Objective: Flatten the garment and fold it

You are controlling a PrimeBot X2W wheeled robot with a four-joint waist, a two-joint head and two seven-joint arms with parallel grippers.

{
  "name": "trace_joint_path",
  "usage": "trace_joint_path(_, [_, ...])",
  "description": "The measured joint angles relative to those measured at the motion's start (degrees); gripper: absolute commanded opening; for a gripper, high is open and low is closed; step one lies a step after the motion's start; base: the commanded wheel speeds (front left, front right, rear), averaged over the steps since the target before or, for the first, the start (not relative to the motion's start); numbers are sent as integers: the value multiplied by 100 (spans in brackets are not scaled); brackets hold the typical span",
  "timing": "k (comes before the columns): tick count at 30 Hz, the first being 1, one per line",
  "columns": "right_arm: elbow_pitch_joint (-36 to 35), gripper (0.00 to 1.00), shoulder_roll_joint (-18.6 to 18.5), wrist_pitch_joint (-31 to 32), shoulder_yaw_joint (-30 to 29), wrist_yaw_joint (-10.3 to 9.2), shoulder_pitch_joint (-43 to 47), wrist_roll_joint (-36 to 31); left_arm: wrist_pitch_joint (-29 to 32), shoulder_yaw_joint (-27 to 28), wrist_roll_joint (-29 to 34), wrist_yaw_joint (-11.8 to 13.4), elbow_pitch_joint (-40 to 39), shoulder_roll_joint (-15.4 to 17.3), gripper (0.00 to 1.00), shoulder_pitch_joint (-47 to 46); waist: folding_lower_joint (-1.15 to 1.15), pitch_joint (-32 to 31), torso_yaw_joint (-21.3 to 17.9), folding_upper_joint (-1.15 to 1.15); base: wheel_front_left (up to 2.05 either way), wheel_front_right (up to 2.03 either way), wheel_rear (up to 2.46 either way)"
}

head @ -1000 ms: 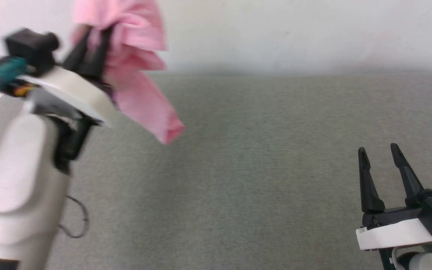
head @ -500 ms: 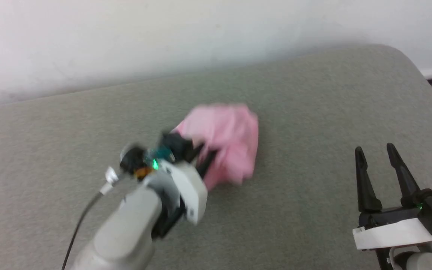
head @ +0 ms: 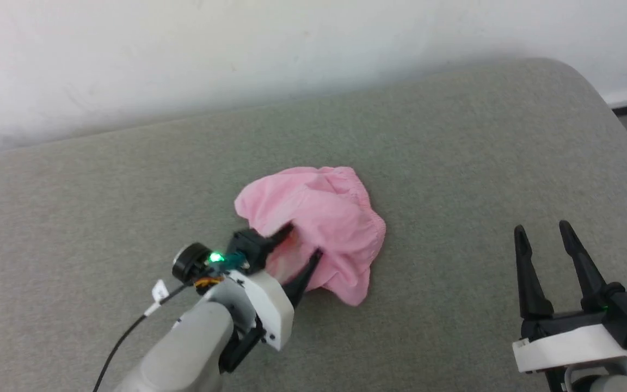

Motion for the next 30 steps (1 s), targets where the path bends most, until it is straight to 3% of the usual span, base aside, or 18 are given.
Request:
trace_joint_path(3, [26,100,1,0,-48,0,106,-46,-238,310,-188,181,-357,51,100,7,0,-145,142,0,0,0,0])
trace_joint_path(7, [63,100,-2,0,-133,0,270,-86,-457,811,-330,589,-991,348,100,209,0,-369,409,0,0,0,0])
trace_joint_path(13, [78,100,0,0,-155,0,439,-38,-611,1601,-448,1393,-2072,735,100,1173,0,-679,806,0,0,0,0])
trace_joint_path(18, [134,100,0,0,-119,0,531,-40,-656,2060,-335,1737,-2818,723,100,2217,-1,-880,1076,0,0,0,0])
trace_joint_path(22, [154,100,0,0,-121,0,539,-38,-658,2267,-151,1806,-3179,488,100,2933,-1,-983,1220,0,0,0,0])
trace_joint_path(30, [263,100,0,0,-119,0,539,-35,-658,2314,289,1597,-3215,85,100,3295,0,-967,1361,0,0,0,0])
